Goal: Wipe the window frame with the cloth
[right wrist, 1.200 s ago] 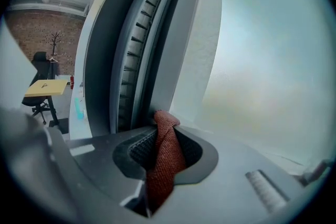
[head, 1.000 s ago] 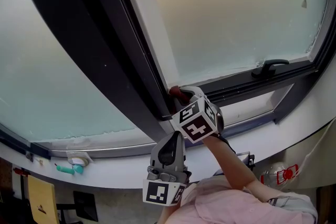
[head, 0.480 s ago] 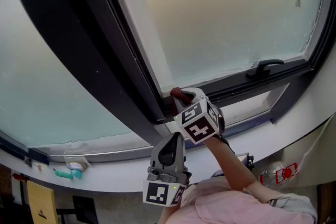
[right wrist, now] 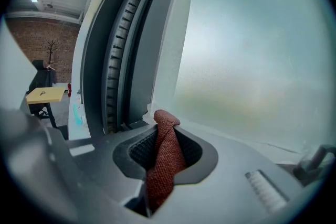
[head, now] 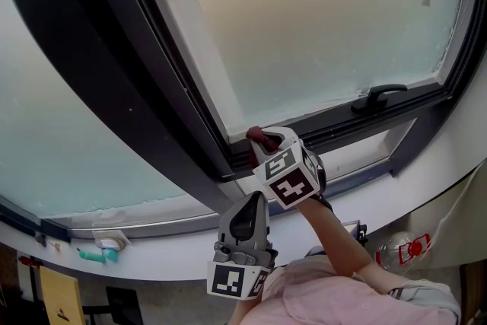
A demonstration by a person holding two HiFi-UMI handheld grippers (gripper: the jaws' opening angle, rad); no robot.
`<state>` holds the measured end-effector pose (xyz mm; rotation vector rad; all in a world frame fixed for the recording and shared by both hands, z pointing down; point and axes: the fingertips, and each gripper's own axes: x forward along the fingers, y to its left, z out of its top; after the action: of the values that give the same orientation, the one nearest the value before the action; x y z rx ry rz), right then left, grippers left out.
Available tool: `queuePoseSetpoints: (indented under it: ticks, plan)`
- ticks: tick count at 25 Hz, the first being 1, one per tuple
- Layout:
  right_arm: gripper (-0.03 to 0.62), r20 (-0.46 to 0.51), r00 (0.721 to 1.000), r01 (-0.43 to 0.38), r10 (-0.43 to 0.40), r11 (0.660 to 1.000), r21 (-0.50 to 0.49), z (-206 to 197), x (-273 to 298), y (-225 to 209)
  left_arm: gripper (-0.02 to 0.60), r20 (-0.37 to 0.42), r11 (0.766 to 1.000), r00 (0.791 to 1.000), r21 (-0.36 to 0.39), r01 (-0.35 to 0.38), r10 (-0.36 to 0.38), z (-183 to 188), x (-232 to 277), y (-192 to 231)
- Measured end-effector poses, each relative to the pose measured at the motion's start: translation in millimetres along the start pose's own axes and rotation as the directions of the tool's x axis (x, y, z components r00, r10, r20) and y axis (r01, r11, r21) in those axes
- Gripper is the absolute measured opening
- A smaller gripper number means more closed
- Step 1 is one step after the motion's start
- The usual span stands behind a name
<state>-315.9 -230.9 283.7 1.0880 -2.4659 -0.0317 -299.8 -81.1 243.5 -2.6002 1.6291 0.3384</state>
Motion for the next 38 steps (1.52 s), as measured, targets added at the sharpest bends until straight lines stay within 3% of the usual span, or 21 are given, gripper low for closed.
queuePoseSetpoints:
  ticks: [38]
  plan:
    - [0.064, -0.013, 0.999, 0.044, -0.043, 0.996, 0.078, -17, -15, -37, 0.000, 0.013, 0.998, 0.999, -0.043, 0.041, -0.040, -2, 7, -10]
